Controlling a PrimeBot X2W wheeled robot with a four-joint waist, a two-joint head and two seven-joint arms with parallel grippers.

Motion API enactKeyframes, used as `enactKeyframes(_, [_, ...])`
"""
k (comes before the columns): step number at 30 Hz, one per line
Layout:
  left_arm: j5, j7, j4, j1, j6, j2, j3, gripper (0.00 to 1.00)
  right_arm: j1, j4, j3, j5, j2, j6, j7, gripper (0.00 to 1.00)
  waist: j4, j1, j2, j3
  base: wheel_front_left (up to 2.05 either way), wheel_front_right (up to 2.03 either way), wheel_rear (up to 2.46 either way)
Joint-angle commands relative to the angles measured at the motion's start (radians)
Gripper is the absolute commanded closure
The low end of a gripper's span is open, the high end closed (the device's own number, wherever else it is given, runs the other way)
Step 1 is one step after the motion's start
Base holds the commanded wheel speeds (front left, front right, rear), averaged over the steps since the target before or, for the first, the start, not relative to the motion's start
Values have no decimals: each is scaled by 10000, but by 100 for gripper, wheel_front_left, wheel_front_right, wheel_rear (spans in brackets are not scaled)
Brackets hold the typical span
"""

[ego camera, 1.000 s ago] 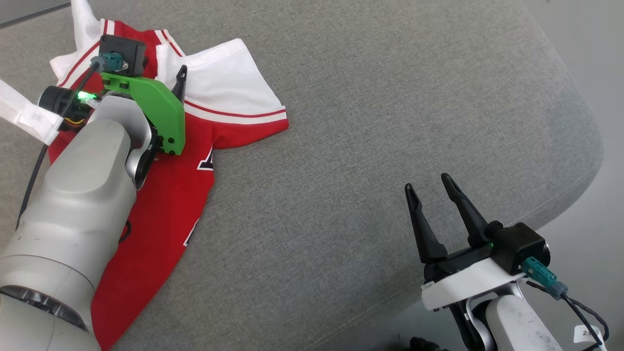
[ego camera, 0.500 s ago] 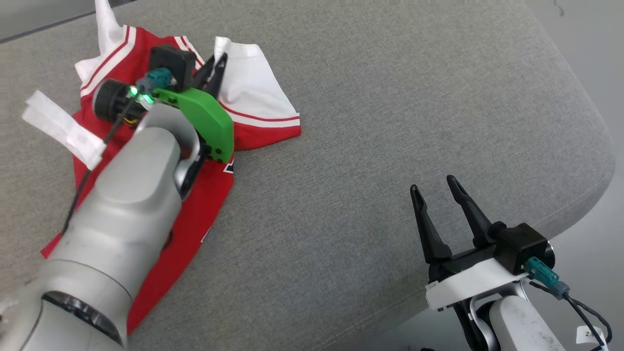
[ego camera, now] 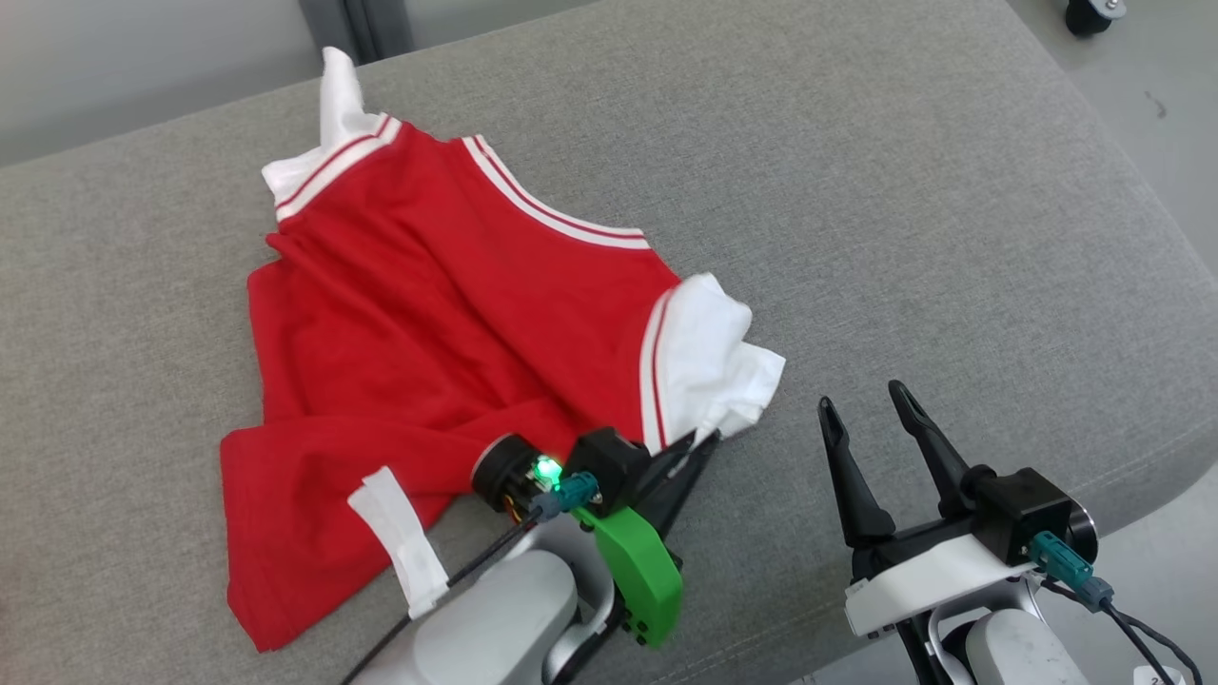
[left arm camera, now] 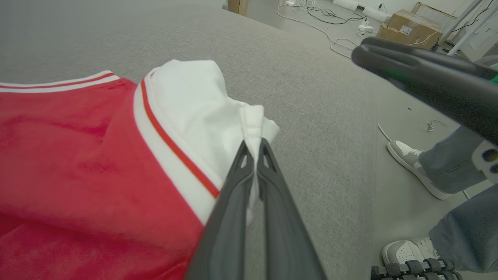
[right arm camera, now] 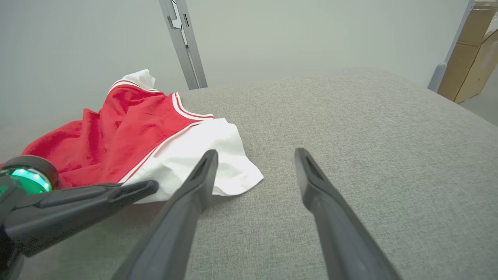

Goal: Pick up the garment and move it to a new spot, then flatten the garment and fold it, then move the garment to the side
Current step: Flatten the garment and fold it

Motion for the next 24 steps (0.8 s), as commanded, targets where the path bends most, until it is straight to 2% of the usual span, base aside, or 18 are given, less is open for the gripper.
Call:
enactKeyframes(1, [-53, -57, -122, 325, 25, -104, 67, 68, -61, 22, -14, -74, -24, 2, -30, 0, 139, 0, 0, -139, 0, 0, 0])
enactKeyframes(2, [46, -57, -114, 426, 135, -94, 14, 0, -66, 35, -7, -90, -22, 2, -30, 0, 145, 0, 0, -155, 0, 0, 0])
enactKeyframes(6, [-27, -56, -314, 844, 9, -213, 91, 0, -53, 57, -27, -101, -24, 2, -30, 0, 170, 0, 0, -221, 0, 0, 0])
enactKeyframes(8, [-215, -58, -673, 1048, 6, -230, 440, 0, 77, 43, -89, -143, -22, 2, -30, 0, 221, 0, 0, -285, 0, 0, 0])
enactKeyframes(11, [-298, -57, -1385, 1398, 186, 61, 1168, 0, 245, 49, -220, -192, -22, 2, -30, 0, 337, 0, 0, -404, 0, 0, 0])
enactKeyframes(16, [-559, -52, -2365, 2053, 1078, 1097, 2613, 0, 402, 67, -299, -201, -22, 2, -30, 0, 464, 0, 0, -655, 0, 0, 0])
enactKeyframes(21, [-1339, 370, -2445, 2578, 2151, 2530, 4062, 0, 454, 45, -268, -194, -21, 2, -30, 0, 647, 0, 0, -756, 0, 0, 0])
enactKeyframes(24, [-2134, 789, -2240, 2762, 2396, 3106, 4911, 0, 429, 42, -256, -197, -21, 2, -30, 0, 760, 0, 0, -717, 0, 0, 0])
